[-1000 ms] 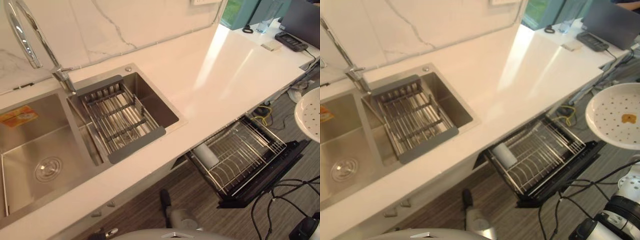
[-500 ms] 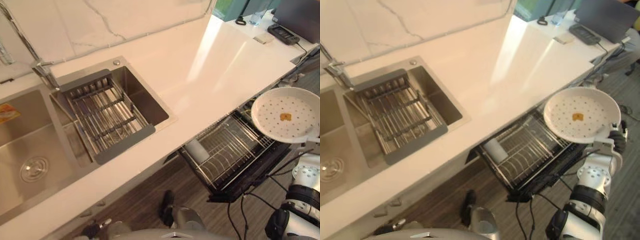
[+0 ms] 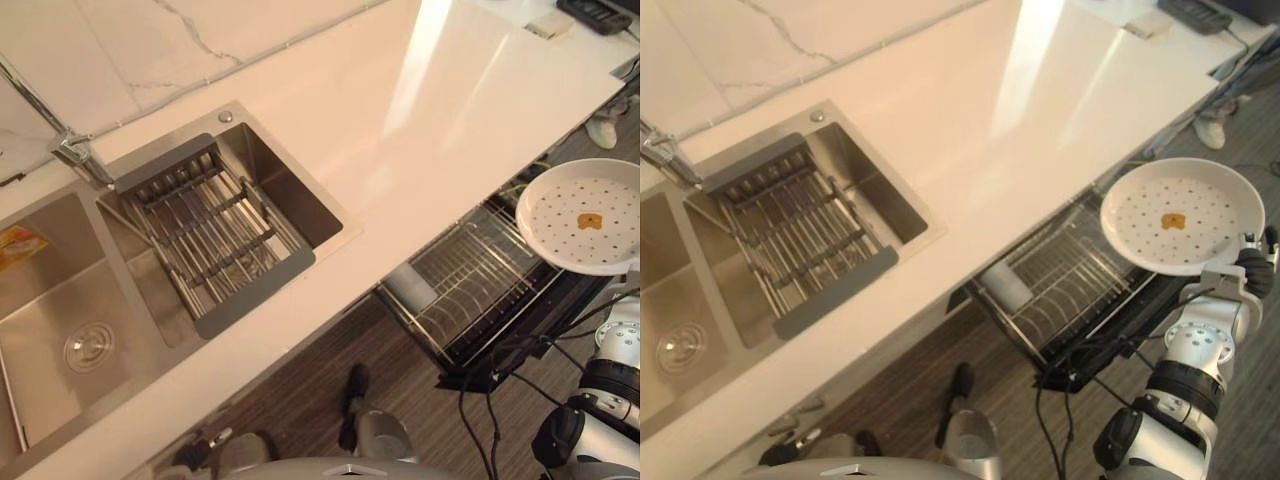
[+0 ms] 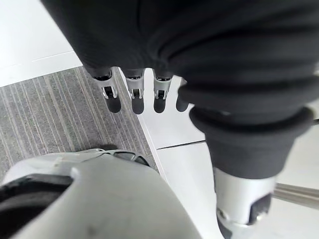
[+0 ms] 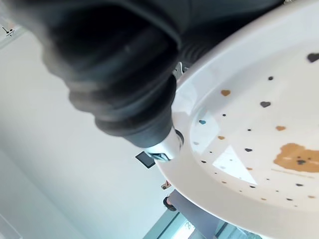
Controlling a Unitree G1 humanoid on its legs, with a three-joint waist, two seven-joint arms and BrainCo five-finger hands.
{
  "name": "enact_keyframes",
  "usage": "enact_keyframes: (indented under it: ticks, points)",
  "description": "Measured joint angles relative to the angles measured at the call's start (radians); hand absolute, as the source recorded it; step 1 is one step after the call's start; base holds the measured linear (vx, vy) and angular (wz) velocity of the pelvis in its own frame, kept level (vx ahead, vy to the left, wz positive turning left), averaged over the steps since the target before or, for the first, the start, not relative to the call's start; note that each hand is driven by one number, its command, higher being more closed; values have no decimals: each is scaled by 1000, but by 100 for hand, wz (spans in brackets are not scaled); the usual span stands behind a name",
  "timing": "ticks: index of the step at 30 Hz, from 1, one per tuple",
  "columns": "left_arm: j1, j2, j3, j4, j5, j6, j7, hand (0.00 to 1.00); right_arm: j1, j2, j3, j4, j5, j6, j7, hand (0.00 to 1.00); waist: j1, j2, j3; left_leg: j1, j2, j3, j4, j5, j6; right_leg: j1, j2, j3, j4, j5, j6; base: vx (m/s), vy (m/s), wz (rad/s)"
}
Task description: Walk over to the sink, pick up the cup, carry it to the dishwasher, place the cup inside the dishwasher, then close the dishwasher door
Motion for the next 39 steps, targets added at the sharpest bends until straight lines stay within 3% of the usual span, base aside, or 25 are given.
enact_keyframes:
  ticks: [6, 12, 19, 24, 28, 30, 34, 39]
  points:
    - [-35, 9, -2, 4, -2, 0, -1, 0, -13, -1, 1, -1, -5, -12, -12, 100, -6, -12, 59, -47, -31, -2, 1, 4, 12, -46, -32, 10, 0, 21, 9, -84, 17, 1]
    - [-102, 22, -2, 3, -30, 0, 0, 0, -13, 2, 9, -21, -5, -43, -52, 100, -7, -3, 134, -148, -40, 1, 42, -2, 22, -133, -43, 27, 0, 56, 0, -31, 0, -1]
    - [-147, 35, -28, -10, -61, -3, -3, 0, -91, 0, 70, 47, -5, -41, -75, 100, -7, -1, 188, -199, -45, -1, 70, -8, 30, -176, -48, 35, 4, 67, -1, 0, -1, 1]
    - [-177, 45, -73, -11, -66, 3, -8, 0, -204, -65, 169, 203, -7, 36, -84, 100, 3, 10, 207, -234, -57, -25, 92, -14, 42, -202, -61, 32, 13, 71, 2, -20, 15, 12]
    - [-213, 47, -113, -12, -70, 19, -15, 0, -336, -170, 263, 343, -12, 111, -95, 100, 20, 41, 232, -265, -65, -47, 121, -18, 49, -216, -76, 30, 27, 73, 2, -38, 22, 12]
    - [-214, 48, -124, -15, -70, 25, -21, 0, -397, -199, 306, 405, -46, 140, -120, 100, 24, 43, 233, -284, -72, -55, 125, -15, 54, -232, -82, 30, 30, 75, 4, -35, 9, 13]
    - [-222, 47, -147, -36, -70, 36, -23, 0, -452, -250, 335, 505, -87, 167, -185, 100, 45, 63, 243, -302, -77, -62, 137, -14, 58, -244, -87, 29, 35, 78, 2, -27, 1, 6]
    - [-228, 47, -179, -40, -70, 36, -29, 0, -496, -280, 361, 595, -128, 175, -268, 100, 44, 85, 252, -320, -81, -80, 140, -12, 62, -250, -93, 24, 36, 79, 2, -23, -1, 7]
